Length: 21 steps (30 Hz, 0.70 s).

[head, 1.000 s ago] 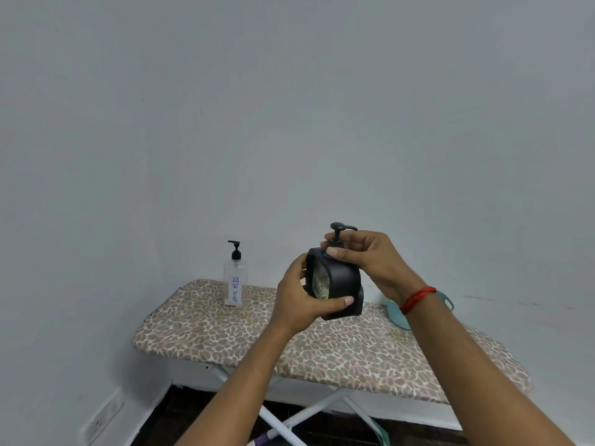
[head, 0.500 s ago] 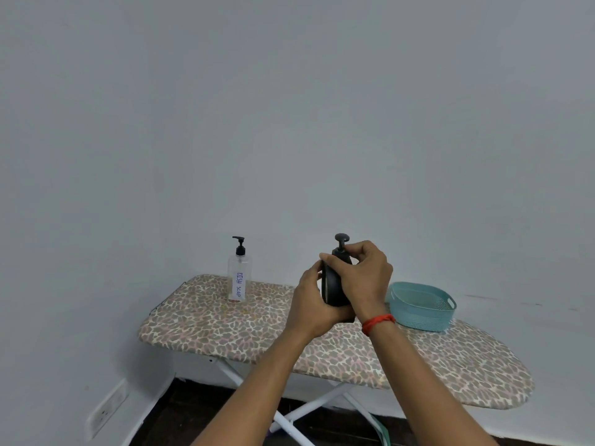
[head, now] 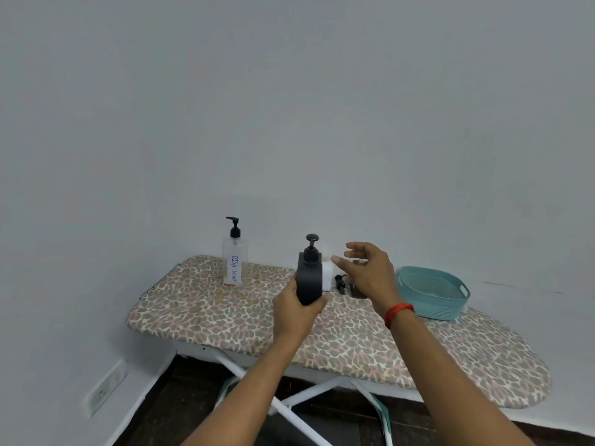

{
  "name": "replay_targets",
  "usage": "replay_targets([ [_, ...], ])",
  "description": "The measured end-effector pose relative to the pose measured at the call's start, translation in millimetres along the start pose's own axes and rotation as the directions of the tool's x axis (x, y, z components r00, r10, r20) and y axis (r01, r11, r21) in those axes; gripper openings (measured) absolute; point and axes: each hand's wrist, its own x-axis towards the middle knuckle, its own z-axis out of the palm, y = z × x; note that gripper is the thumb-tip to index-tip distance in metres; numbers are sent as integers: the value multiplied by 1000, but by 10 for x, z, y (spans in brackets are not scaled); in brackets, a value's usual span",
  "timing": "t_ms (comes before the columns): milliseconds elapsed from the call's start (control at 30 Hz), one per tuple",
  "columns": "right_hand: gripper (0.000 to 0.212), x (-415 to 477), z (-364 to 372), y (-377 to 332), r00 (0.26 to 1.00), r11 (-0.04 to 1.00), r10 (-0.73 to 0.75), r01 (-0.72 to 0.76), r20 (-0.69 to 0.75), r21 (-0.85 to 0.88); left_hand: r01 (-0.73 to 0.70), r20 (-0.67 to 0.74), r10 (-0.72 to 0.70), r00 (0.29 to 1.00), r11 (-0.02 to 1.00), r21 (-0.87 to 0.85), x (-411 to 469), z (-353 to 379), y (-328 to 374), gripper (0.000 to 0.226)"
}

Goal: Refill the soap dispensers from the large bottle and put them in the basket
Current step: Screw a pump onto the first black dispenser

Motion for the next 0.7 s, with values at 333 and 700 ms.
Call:
replay_targets([
  [333, 13, 213, 743, 1994, 920, 921, 367, -337, 138, -196, 247, -121, -242, 963, 968, 30, 1242, 93, -1511, 49],
  [700, 3, 484, 966, 2590, 956, 927, 284, -254, 76, -275, 205, -43, -204, 978, 979, 20, 2168, 489, -2318, 57],
])
